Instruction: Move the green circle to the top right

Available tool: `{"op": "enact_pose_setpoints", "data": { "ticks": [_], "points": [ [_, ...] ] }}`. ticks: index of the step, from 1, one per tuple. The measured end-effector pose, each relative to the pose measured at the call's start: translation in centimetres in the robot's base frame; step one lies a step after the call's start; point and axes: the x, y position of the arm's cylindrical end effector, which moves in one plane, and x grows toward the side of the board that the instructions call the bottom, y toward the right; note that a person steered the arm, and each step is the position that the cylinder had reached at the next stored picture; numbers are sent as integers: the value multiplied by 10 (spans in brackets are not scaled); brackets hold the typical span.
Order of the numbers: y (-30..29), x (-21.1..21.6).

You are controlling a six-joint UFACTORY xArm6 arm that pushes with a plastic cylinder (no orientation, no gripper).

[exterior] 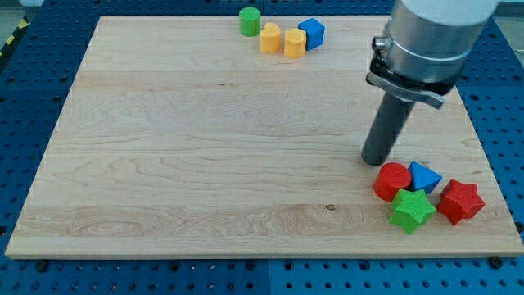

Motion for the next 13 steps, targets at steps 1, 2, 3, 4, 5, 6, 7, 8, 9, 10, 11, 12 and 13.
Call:
{"op": "enact_pose_setpoints", "data": {
  "ticks": [1,2,3,4,5,6,7,8,9,10,11,12,13],
  "points": [
    [-40,-43],
    [-97,-91],
    [-166,-132],
    [-208,-179],
    [-210,-254],
    [-167,-298],
    [-162,-298],
    [-162,-298],
    [-162,-298],
    [-156,-300],
    [-150,-301],
    [-152,-301],
    [-154,-300]
  ]
}}
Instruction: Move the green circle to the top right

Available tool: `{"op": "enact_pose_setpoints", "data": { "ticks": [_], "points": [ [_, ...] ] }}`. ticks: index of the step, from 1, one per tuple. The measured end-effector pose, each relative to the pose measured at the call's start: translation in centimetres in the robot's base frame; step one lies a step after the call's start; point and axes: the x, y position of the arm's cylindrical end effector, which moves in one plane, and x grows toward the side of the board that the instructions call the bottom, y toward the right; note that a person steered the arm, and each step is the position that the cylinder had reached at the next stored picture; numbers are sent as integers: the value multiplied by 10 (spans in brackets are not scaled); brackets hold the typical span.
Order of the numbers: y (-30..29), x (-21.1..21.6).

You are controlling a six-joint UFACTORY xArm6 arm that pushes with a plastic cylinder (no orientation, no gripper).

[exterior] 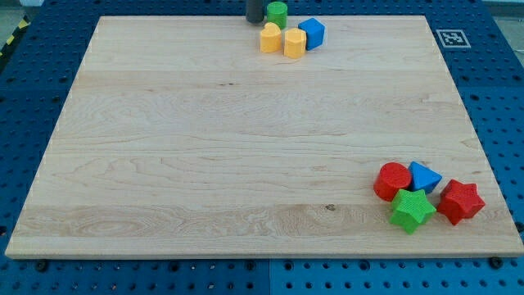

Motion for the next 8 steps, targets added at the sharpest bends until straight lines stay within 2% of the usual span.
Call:
{"op": "enact_pose_setpoints", "data": {
  "ticks": [4,8],
  "points": [
    [20,1],
    [87,1]
  ]
}}
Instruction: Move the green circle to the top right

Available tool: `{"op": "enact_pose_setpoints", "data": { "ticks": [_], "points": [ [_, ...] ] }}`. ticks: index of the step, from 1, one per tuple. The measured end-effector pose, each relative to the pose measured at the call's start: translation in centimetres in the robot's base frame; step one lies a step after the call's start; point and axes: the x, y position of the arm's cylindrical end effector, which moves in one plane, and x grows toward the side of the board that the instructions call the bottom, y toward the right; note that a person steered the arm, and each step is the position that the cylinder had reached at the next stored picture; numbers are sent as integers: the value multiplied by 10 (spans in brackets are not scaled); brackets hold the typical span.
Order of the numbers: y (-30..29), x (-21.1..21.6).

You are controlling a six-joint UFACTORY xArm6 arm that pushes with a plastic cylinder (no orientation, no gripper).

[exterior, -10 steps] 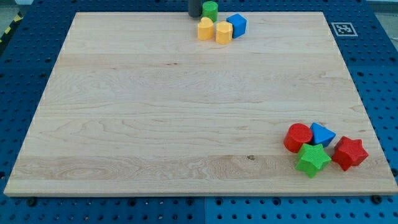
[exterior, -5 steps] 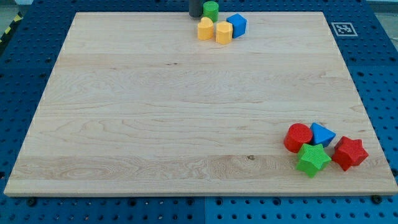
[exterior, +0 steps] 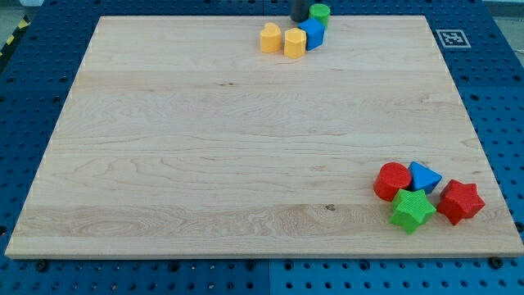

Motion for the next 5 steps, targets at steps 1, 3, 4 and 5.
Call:
{"op": "enact_pose_setpoints", "data": {
  "ticks": [1,3,4,5],
  "points": [
    [16,-2],
    [59,-3],
    [105,-3],
    [107,-3]
  ]
}}
